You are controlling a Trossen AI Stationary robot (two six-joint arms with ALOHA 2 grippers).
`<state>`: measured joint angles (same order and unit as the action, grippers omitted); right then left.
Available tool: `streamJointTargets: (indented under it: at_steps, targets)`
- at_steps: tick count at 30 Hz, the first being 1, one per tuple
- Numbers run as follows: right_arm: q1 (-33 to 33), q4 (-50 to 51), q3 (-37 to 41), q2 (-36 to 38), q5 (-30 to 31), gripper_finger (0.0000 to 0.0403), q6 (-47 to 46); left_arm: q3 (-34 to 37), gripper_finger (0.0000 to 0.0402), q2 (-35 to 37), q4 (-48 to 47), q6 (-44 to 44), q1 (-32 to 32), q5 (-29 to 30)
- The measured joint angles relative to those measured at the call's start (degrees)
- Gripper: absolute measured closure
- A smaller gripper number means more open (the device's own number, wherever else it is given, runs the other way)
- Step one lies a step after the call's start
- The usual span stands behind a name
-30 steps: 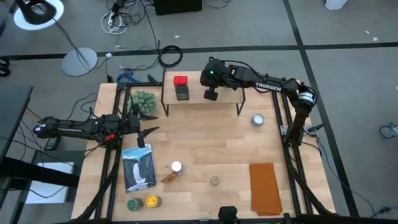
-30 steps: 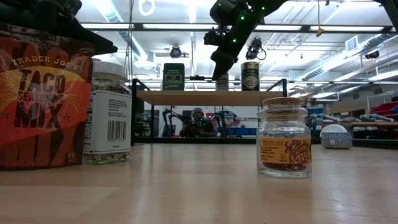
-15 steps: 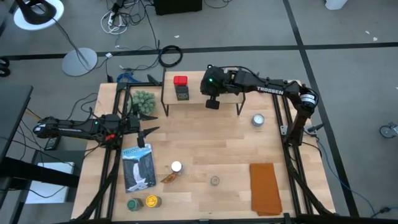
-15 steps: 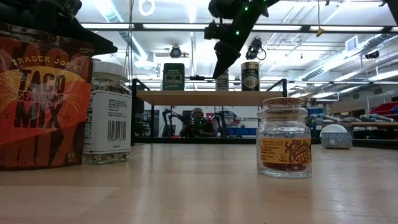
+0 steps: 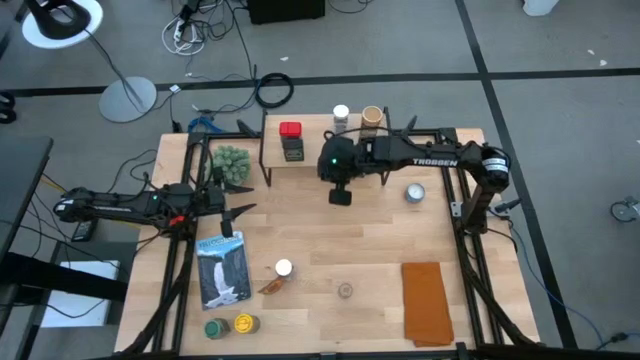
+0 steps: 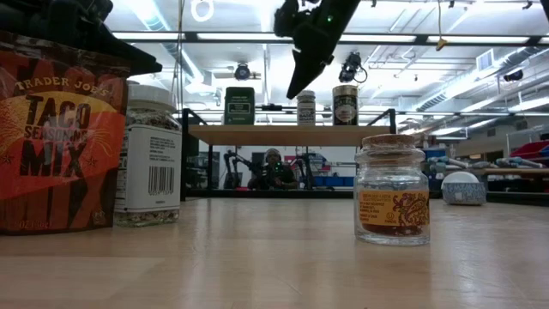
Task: Shelf spices
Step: Put the white seasoning bottle on the shelf
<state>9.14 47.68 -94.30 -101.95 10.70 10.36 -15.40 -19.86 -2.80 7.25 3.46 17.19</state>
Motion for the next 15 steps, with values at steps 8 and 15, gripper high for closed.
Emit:
streamJointTargets:
  at_steps: [8, 15]
  targets:
    - [-4.3, 0.0, 0.0, 0.0, 0.0, 0.0401, -5.4, 0.0, 0.0198, 0.0, 0.1, 0.0, 0.0, 0.0]
    - [-8.6, -0.1, 0.0, 0.0, 1.4, 0.0401, -14.3, 0.0, 0.0198, 0.0, 0.1, 0.0, 0.0, 0.0]
